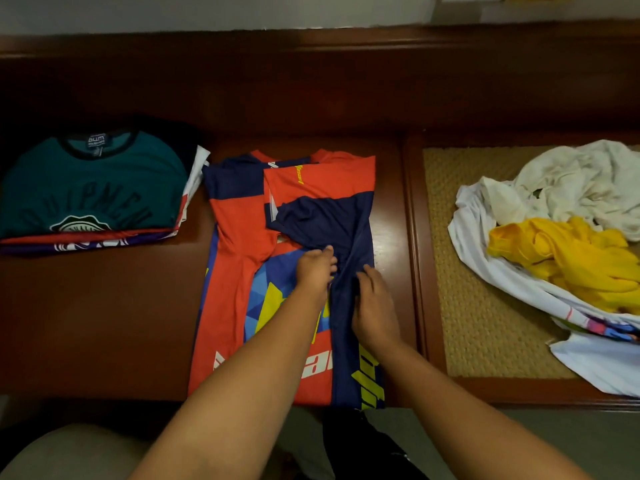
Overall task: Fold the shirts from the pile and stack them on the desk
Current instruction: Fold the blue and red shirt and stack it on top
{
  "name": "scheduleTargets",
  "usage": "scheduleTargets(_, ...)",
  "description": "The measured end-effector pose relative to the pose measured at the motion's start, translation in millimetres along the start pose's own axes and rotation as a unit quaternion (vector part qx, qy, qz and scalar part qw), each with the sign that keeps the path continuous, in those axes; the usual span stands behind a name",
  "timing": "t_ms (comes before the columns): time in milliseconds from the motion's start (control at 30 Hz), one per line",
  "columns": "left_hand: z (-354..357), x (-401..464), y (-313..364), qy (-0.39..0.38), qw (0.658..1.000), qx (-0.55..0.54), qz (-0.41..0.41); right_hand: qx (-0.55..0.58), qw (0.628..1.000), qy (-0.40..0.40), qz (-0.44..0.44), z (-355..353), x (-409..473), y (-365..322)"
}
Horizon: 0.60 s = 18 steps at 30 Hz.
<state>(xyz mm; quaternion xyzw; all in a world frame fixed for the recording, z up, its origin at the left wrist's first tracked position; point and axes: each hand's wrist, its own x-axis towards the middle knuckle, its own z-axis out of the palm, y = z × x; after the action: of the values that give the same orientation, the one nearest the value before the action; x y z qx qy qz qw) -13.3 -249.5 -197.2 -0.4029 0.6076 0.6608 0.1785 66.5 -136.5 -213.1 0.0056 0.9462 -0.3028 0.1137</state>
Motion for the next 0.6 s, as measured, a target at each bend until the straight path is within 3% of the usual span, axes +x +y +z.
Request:
scheduleTargets(100,9.7,13.2,20.8,0.012,0.997,-0.066,-0.041,-0.052,0.998,-0.034,-0.023,10.4,-10.9,12.4)
scheduleTargets(200,12.4,21.1,32.4,0.028,0.998,-0.053,-0.030,-0.099,0.994,-0.041,-0.027,18.7,-14.4,18.8)
scheduleTargets(433,-14.8,34.1,28.7,0.189,0.972,0.064,0.123,-0.181,0.983,-0.023,-0.012,24.1,-12.6,22.6)
scheduleTargets(533,-19.5,14.0,15.2,0.181,0.919,0.208,0.281,-0.186,0.982,-0.025,-0.021,22.9,-10.9,21.3)
scheduleTargets(600,-23.8,3.4,-3.6,0.092,0.824,0.400,0.392,-0.202,0.978,-0.032,-0.039,22.5,-10.5,21.0)
